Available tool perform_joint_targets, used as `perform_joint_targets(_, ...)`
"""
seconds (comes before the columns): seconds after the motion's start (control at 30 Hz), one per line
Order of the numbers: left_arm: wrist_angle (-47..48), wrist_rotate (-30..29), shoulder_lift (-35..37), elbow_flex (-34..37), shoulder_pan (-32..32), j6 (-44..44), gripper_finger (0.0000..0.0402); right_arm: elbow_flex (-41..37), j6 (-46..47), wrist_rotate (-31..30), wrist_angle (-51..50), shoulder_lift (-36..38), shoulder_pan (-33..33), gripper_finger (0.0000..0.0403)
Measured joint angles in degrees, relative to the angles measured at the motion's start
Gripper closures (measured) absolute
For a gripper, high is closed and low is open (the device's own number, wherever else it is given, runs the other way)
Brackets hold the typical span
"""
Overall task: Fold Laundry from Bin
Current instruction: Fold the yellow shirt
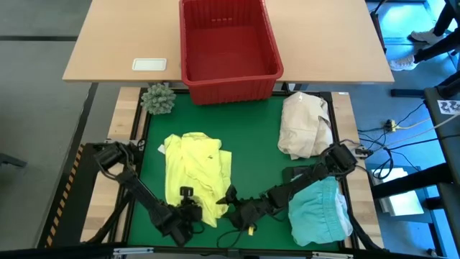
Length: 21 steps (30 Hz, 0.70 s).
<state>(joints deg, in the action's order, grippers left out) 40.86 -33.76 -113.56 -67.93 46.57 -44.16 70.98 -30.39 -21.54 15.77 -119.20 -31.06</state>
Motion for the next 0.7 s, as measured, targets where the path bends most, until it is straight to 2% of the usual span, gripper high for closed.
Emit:
perform_joint_targets(0.07, 0.0, 1.8, 0.2, -0.1, -0.3, 1.1, 0.0386, 0.0, 0.0, -2.2, -0.2, 0.0, -1.1, 0.0086)
perform_joint_targets(0.4, -0.4, 3.0, 0.2, -0.2, -0.6, 2.5, 0.0394, 0.0, 1.6, -3.4, -2.1, 0.0, -3.9, 0.0086)
perform_joint_targets(0.6, -0.3, 6.5, 0.0, -3.7, -3.0, 3.4, 0.0394, 0.0, 3.1, -3.4, -0.4, 0.0, -3.7, 0.0086)
perform_joint_targets(0.7, -0.5, 6.4, -0.1, -5.7, -4.8, 2.4, 0.0395, 0.0, 3.3, -3.4, 2.4, 0.0, -3.8, 0.0086)
